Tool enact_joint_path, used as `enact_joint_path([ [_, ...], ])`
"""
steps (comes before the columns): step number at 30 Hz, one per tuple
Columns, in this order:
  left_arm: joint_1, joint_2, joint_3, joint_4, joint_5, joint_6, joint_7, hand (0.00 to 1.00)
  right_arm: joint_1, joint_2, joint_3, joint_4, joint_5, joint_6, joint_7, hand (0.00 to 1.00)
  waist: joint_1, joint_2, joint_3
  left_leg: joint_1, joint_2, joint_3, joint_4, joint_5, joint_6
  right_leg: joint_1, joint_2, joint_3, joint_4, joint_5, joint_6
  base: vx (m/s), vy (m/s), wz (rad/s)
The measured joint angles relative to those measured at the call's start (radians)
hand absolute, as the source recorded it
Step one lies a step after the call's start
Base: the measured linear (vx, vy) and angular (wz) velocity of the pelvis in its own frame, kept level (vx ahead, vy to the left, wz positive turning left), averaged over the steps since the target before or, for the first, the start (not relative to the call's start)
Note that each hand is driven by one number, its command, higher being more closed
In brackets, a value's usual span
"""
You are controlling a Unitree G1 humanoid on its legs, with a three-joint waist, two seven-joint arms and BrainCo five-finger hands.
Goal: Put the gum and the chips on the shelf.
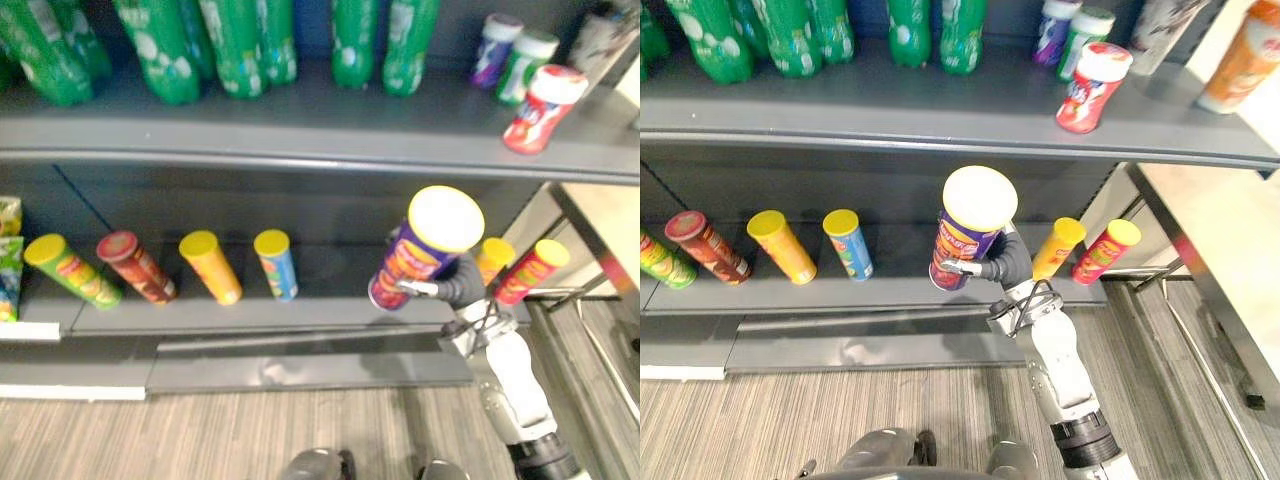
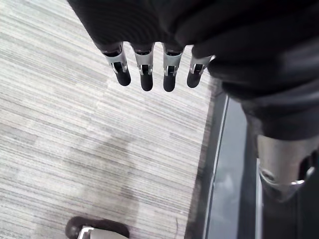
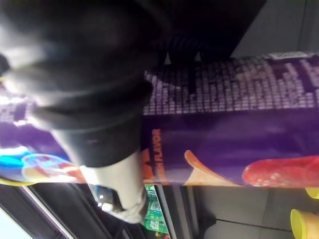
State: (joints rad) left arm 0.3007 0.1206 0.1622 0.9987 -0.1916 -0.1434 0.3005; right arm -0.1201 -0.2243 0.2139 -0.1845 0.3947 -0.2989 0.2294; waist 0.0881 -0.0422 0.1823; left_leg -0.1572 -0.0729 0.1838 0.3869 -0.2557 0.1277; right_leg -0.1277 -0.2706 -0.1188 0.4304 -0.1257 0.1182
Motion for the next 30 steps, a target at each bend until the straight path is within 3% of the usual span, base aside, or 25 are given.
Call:
enact_joint_path([
  [4, -0.002, 0.002, -0.002, 0.01, -0.001, -0.009, 0.0, 0.0, 0.0, -0.001, 0.0, 0.0, 0.011, -0.006, -0.002, 1.0, 0.0, -0.003, 0.002, 0.004, -0.005, -0.014, -0.008, 0.011, 0.0, 0.031, 0.003, -0.004, -0.042, -0.021, -0.01, -0.04, -0.075, 0.13],
  [6, -0.014, 0.002, -0.002, 0.02, -0.001, -0.019, -0.002, 0.0, 0.0, -0.002, -0.001, 0.0, 0.022, -0.011, -0.006, 1.0, -0.009, -0.009, 0.001, 0.005, -0.018, -0.038, -0.051, 0.046, -0.005, 0.028, 0.002, -0.006, -0.045, -0.025, -0.015, -0.06, -0.086, 0.32],
  [10, -0.023, 0.001, -0.002, 0.029, -0.003, -0.033, -0.003, 0.0, 0.003, -0.002, -0.001, 0.004, 0.035, -0.011, -0.002, 1.0, -0.019, -0.021, 0.008, 0.015, -0.029, -0.08, -0.169, 0.127, -0.048, 0.036, 0.018, -0.009, -0.11, -0.026, -0.028, -0.1, -0.14, 0.3],
  [13, -0.034, 0.0, -0.002, 0.038, -0.003, -0.046, -0.015, 0.0, 0.009, -0.003, -0.001, 0.005, 0.012, -0.011, -0.006, 1.0, -0.036, -0.022, 0.014, -0.008, 0.016, -0.012, -0.195, 0.129, -0.052, 0.063, 0.035, -0.026, -0.201, -0.022, -0.022, -0.12, -0.188, 0.1],
  [15, -0.047, 0.0, -0.01, 0.038, -0.003, -0.053, -0.025, 0.0, 0.014, -0.003, -0.001, 0.006, -0.003, -0.011, -0.009, 1.0, -0.058, -0.019, 0.023, -0.012, 0.052, 0.042, -0.206, 0.145, -0.073, 0.062, 0.045, -0.042, -0.216, -0.011, -0.003, -0.07, -0.166, 0.11],
  [20, -0.101, 0.005, -0.051, 0.037, -0.003, -0.072, -0.032, 0.0, 0.036, -0.009, 0.028, 0.048, -0.035, -0.012, -0.012, 1.0, -0.068, -0.013, 0.031, 0.004, 0.074, 0.055, -0.295, 0.211, -0.107, 0.041, 0.068, -0.048, -0.216, -0.011, -0.003, -0.02, -0.122, 0.04],
  [25, -0.147, 0.018, -0.082, 0.022, -0.003, -0.091, -0.029, 0.0, -0.02, -0.015, 0.07, 0.126, -0.05, -0.011, -0.042, 1.0, -0.072, -0.006, 0.071, 0.01, 0.082, 0.056, -0.357, 0.256, -0.117, 0.016, 0.08, -0.053, -0.203, -0.011, -0.005, 0.02, -0.064, 0.04],
  [30, -0.223, 0.022, -0.126, -0.065, -0.004, -0.098, -0.024, 0.0, -0.149, -0.018, 0.068, 0.202, -0.091, -0.013, -0.093, 1.0, -0.072, 0.023, 0.126, -0.021, 0.078, 0.022, -0.339, 0.276, -0.116, -0.029, 0.076, -0.056, -0.141, -0.02, -0.02, 0.03, -0.001, 0.19],
])
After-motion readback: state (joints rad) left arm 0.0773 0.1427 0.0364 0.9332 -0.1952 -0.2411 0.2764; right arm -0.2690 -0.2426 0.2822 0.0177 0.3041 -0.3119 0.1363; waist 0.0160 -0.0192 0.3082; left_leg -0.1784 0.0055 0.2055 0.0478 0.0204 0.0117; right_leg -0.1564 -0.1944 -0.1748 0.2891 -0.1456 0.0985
